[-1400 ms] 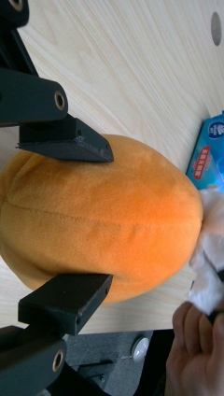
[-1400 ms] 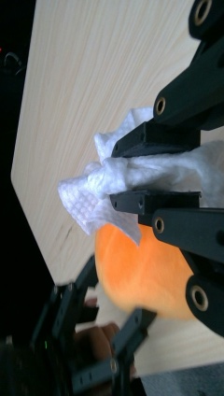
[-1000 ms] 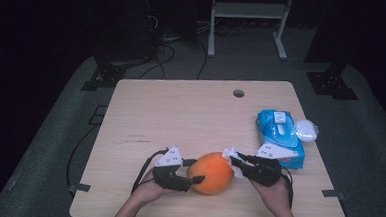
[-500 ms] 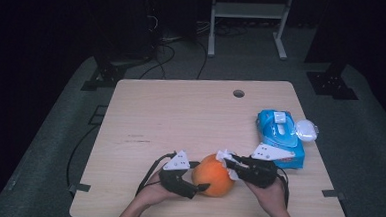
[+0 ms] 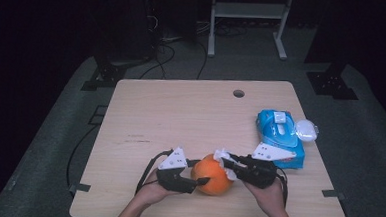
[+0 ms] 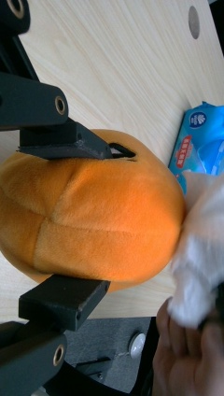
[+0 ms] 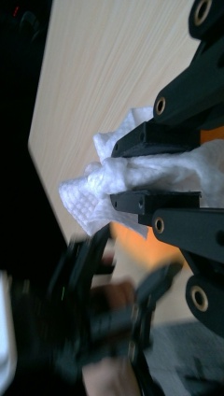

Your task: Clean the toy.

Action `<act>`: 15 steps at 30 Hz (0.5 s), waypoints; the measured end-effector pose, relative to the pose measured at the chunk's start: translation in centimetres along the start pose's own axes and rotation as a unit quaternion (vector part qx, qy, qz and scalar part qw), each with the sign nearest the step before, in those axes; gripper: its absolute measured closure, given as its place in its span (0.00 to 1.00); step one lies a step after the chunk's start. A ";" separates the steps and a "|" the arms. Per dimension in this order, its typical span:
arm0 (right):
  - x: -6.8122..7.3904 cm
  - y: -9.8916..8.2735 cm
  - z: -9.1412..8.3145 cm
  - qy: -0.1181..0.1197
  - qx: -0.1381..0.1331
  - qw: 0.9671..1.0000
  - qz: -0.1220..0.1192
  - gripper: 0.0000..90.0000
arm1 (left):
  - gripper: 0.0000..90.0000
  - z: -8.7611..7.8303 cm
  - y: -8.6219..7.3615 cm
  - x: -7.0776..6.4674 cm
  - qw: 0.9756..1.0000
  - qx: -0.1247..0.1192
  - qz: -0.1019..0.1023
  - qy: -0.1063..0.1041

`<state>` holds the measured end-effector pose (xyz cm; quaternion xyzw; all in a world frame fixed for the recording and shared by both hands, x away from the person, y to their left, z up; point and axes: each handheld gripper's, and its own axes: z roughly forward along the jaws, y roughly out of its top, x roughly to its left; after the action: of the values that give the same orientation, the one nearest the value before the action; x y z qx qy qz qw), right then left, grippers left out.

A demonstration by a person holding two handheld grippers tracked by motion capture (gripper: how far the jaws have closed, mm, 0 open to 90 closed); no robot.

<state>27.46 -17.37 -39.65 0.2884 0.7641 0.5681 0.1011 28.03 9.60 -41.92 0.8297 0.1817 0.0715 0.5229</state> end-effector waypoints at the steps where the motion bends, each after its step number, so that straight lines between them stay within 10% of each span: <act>1: 0.7 0.2 0.2 0.004 0.004 1.000 -0.015 0.82 | 0.44 0.0 0.1 0.0 1.000 0.000 0.000 -0.002; 15: 1.0 0.0 0.7 0.008 0.002 1.000 -0.007 0.82 | 0.43 -1.0 0.4 0.5 1.000 -0.022 -0.018 -0.001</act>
<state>27.04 -16.21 -39.68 0.2780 0.7679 0.5686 0.0984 28.23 10.50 -41.16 0.8146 0.1948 0.0649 0.5424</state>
